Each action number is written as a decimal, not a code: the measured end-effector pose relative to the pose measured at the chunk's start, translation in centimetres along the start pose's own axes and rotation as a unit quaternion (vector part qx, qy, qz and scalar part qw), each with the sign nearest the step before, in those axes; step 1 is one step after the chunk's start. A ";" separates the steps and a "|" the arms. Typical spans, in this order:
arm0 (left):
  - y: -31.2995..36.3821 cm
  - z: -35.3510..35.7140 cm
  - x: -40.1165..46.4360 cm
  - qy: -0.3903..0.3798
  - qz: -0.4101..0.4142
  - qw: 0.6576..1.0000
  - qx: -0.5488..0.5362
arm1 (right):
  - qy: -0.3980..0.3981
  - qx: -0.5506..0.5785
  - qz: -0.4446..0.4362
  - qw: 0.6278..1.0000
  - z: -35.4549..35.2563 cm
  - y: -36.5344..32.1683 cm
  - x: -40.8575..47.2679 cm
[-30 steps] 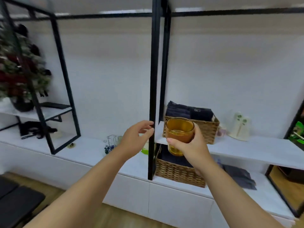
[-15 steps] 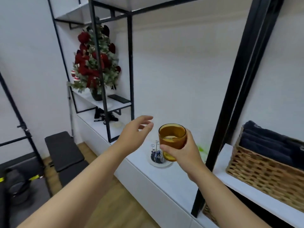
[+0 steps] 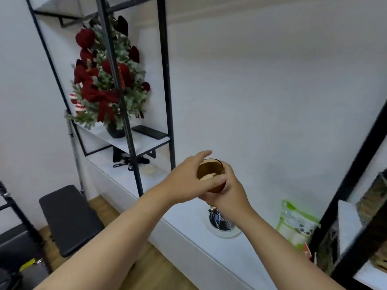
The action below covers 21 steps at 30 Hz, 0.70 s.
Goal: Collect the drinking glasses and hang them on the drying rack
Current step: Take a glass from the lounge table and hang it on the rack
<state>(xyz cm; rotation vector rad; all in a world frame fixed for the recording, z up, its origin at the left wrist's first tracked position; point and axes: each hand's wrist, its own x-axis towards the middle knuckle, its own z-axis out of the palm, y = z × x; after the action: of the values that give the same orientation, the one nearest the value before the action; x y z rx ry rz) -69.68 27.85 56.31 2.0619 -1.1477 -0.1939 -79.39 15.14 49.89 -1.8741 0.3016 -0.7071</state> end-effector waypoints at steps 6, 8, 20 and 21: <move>-5.7 -1.2 6.6 -0.001 -0.004 1.000 0.022 | 0.022 -0.012 0.025 0.999 3.9 2.7 5.3; -7.5 -1.3 8.4 0.003 -0.022 0.999 -0.037 | 0.024 0.004 0.040 0.999 4.3 4.1 6.9; -16.9 -0.8 17.6 0.023 -0.171 0.902 -0.395 | 0.011 0.347 0.213 0.913 6.6 12.6 16.5; -17.6 -0.3 18.1 0.015 -0.175 0.894 -0.412 | 0.018 0.368 0.215 0.904 6.8 13.2 17.3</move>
<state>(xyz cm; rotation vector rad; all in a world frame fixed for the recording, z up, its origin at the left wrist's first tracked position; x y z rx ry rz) -47.19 19.39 48.53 1.4574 -0.5050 -0.6921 -60.07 6.06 41.83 -1.0240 0.3892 -0.4562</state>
